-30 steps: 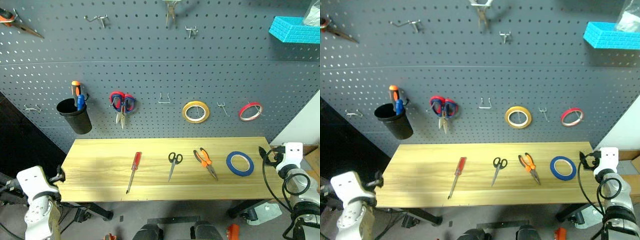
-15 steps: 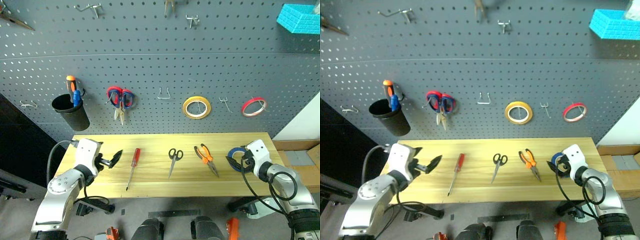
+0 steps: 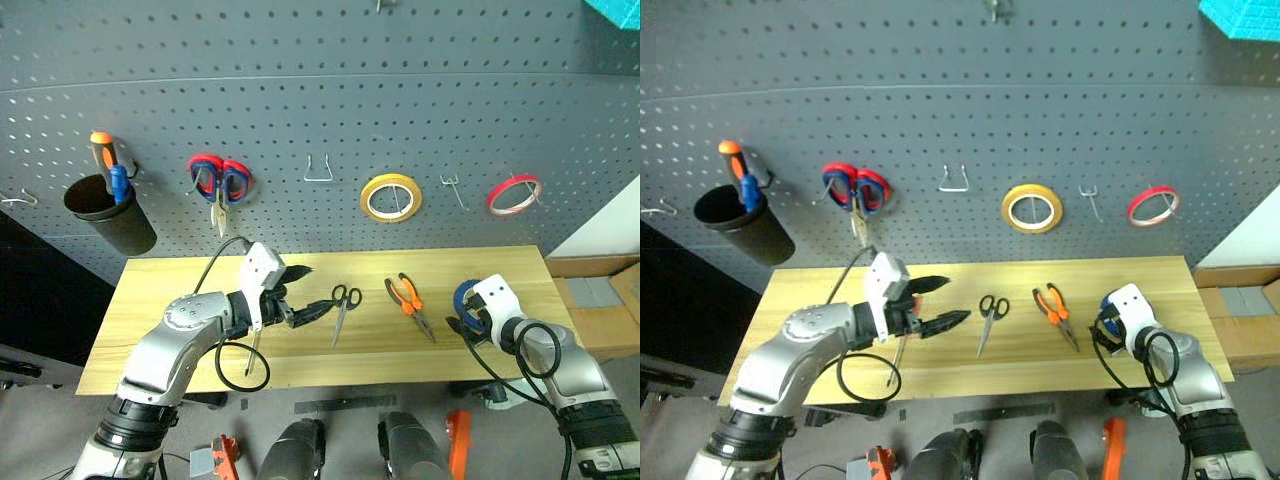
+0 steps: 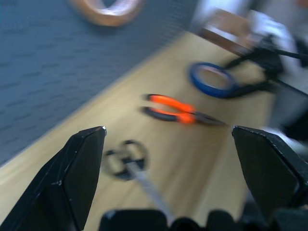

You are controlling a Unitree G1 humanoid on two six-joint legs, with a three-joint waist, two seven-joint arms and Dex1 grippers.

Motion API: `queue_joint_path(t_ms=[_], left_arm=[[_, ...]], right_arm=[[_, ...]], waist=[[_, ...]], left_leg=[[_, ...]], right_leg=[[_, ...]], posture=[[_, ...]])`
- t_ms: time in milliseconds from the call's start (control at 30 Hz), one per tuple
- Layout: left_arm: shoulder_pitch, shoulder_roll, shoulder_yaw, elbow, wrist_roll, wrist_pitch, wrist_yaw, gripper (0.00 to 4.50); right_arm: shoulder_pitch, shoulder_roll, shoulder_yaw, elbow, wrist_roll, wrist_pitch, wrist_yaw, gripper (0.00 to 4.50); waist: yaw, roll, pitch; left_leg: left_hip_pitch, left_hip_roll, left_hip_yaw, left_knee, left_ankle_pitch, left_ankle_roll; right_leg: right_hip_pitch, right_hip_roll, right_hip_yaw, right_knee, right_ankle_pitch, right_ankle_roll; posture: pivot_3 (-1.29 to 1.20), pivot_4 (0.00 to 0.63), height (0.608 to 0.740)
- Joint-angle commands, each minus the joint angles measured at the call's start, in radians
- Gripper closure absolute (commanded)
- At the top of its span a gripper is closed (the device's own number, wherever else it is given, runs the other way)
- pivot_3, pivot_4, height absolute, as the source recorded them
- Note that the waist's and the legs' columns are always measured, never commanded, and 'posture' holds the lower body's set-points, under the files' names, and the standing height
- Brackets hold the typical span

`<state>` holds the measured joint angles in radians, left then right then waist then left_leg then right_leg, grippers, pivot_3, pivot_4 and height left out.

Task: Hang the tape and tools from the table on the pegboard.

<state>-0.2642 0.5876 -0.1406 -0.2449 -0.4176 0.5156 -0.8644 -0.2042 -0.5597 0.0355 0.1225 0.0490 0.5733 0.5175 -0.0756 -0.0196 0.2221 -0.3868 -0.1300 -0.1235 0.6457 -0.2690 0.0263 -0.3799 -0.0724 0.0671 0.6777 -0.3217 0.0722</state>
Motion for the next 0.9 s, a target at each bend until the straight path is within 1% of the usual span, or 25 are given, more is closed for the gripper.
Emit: queue_joint_path(t_ms=[33, 100, 233, 367, 467, 600, 800, 833, 900], left_arm=[[-0.065, 0.019, -0.059, -0.011, 0.032, -0.063, -0.096, 0.02], [-0.108, 0.024, -0.098, 0.004, 0.061, -0.109, -0.152, 0.02], [-0.153, 0.034, -0.154, 0.042, 0.118, -0.224, -0.247, 0.02], [-0.171, 0.026, -0.165, 0.076, 0.154, -0.303, -0.281, 0.02], [-0.174, 0.027, -0.161, 0.094, 0.168, -0.332, -0.294, 0.0], [-0.165, 0.03, -0.145, 0.096, 0.169, -0.351, -0.298, 0.0], [-0.156, 0.029, -0.106, 0.088, 0.159, -0.386, -0.275, 0.0], [-0.148, 0.037, -0.096, 0.078, 0.153, -0.384, -0.277, 0.0], [-0.134, 0.05, -0.08, 0.064, 0.142, -0.378, -0.284, 0.0]], right_arm=[[-0.041, -0.004, 0.029, 0.069, -0.048, -0.043, -0.014, 0.0], [-0.074, -0.003, 0.042, 0.127, -0.058, -0.05, -0.003, 0.0], [-0.123, -0.002, 0.056, 0.21, -0.05, -0.065, 0.049, 0.0], [-0.159, -0.022, 0.084, 0.273, -0.075, -0.11, 0.096, 0.0], [-0.176, -0.029, 0.096, 0.301, -0.072, -0.088, 0.143, 0.59], [-0.197, -0.035, 0.106, 0.343, -0.08, -0.068, 0.178, 1.89], [-0.214, -0.042, 0.132, 0.397, -0.126, -0.142, 0.166, 3.78], [-0.209, -0.047, 0.134, 0.391, -0.137, -0.16, 0.156, 3.91], [-0.195, -0.052, 0.128, 0.37, -0.149, -0.188, 0.138, 3.91]], waist=[[-0.009, -0.001, 0.016], [-0.012, -0.002, 0.03], [-0.02, -0.003, 0.049], [-0.031, -0.01, 0.06], [-0.033, -0.012, 0.064], [-0.033, -0.012, 0.064], [-0.033, -0.013, 0.063], [-0.033, -0.013, 0.063], [-0.034, -0.013, 0.063]], left_leg=[[0.0, 0.0, 0.0, 0.0, 0.0, 0.0], [-0.002, 0.0, 0.0, 0.0, 0.0, 0.0], [-0.01, 0.0, 0.001, 0.004, 0.0, 0.0], [-0.011, 0.001, 0.001, 0.003, 0.0, 0.0], [-0.011, 0.001, 0.001, 0.004, 0.0, 0.0], [-0.011, 0.001, 0.0, 0.005, 0.0, 0.0], [-0.012, 0.001, -0.001, 0.009, 0.0, 0.0], [-0.012, 0.001, -0.001, 0.01, 0.0, 0.0], [-0.012, 0.001, -0.001, 0.012, 0.0, -0.001]], right_leg=[[0.0, 0.0, 0.0, 0.0, 0.0, 0.0], [-0.001, 0.0, 0.0, 0.0, 0.0, 0.0], [-0.008, 0.0, -0.001, 0.002, 0.0, 0.0], [-0.009, 0.0, -0.002, 0.002, 0.0, 0.0], [-0.009, 0.0, -0.002, 0.002, 0.0, 0.0], [-0.009, 0.0, -0.003, 0.002, 0.0, 0.0], [-0.008, 0.0, -0.004, 0.003, 0.0, 0.0], [-0.008, 0.0, -0.004, 0.003, 0.0, 0.0], [-0.008, 0.0, -0.005, 0.003, 0.001, 0.0]], posture=[[-0.17, 0.32, 0.74], [-0.17, 0.338, 0.74], [-0.16, 0.351, 0.74], [-0.16, 0.354, 0.74], [-0.16, 0.349, 0.74], [-0.16, 0.332, 0.74], [-0.17, 0.301, 0.74], [-0.17, 0.296, 0.74], [-0.18, 0.287, 0.74]])
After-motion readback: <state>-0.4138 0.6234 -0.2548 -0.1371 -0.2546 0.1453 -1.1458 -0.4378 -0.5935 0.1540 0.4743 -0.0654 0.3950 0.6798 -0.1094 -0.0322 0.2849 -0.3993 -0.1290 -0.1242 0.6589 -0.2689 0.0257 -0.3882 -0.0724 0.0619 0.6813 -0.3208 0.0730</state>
